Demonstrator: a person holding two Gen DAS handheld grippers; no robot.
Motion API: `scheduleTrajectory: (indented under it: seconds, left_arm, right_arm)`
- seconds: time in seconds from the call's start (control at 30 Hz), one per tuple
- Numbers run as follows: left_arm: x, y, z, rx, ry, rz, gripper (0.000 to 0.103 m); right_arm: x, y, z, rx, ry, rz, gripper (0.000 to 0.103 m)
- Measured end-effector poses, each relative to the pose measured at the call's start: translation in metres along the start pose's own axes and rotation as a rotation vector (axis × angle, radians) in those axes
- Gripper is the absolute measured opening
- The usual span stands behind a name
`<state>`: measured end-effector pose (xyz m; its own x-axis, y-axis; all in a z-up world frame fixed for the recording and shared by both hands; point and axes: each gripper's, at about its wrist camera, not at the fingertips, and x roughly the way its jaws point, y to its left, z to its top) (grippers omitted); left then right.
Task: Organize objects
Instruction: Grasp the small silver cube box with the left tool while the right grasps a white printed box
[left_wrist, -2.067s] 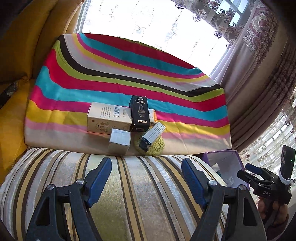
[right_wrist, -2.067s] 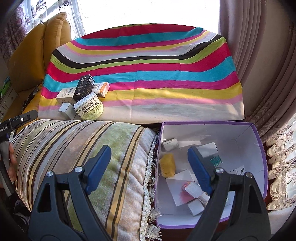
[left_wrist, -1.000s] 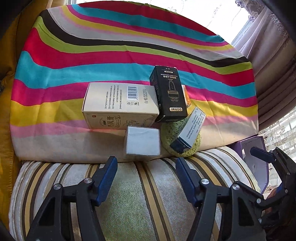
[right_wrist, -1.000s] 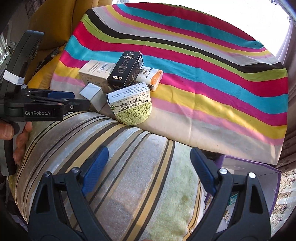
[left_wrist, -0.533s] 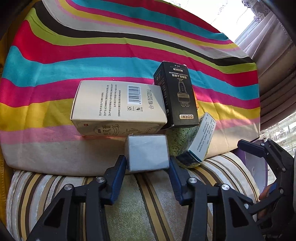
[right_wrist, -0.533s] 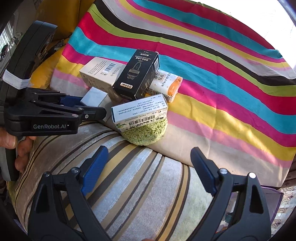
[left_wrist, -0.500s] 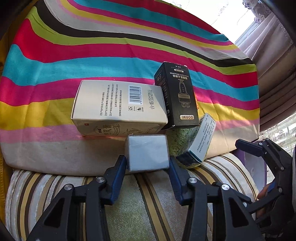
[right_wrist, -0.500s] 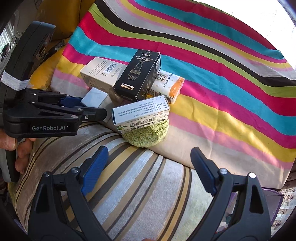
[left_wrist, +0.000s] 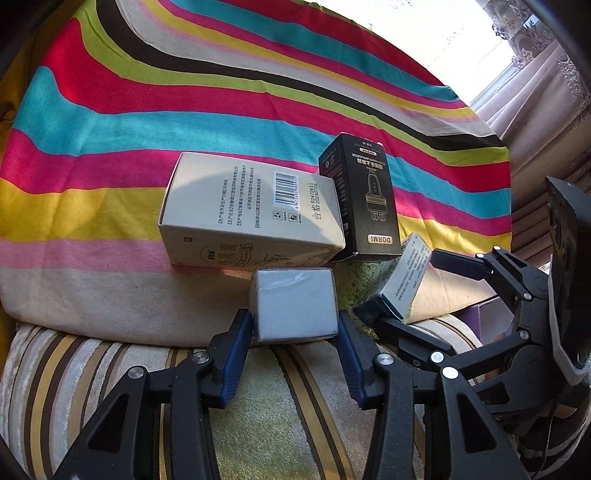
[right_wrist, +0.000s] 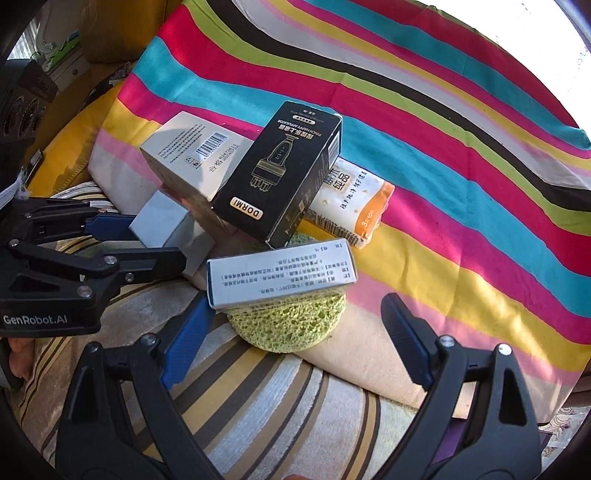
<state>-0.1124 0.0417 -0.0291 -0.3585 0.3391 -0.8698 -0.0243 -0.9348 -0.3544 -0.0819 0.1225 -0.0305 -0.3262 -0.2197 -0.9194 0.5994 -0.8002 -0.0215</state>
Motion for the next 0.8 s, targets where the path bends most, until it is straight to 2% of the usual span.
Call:
scheduleTrajectory:
  seconds: [0.3,0.33,0.4,0.8]
  left_arm:
    - [0.001,0.000,-0.001,0.002,-0.009,0.002,0.047]
    - [0.000,-0.001,-0.001,0.004,-0.010,0.004,0.047]
    - [0.000,-0.001,-0.002,0.004,-0.011,0.006,0.047]
    - [-0.023,-0.012,-0.016,0.019,-0.068,0.014,0.047]
  right_arm:
    - [0.012,-0.003,0.008,-0.006,0.004,-0.010,0.091]
    - [0.011,-0.004,0.008,-0.002,-0.001,-0.016,0.089]
    - [0.010,-0.005,0.007,0.005,-0.002,-0.024,0.078]
    - [-0.015,-0.008,-0.010,0.085,-0.047,-0.040,0.078]
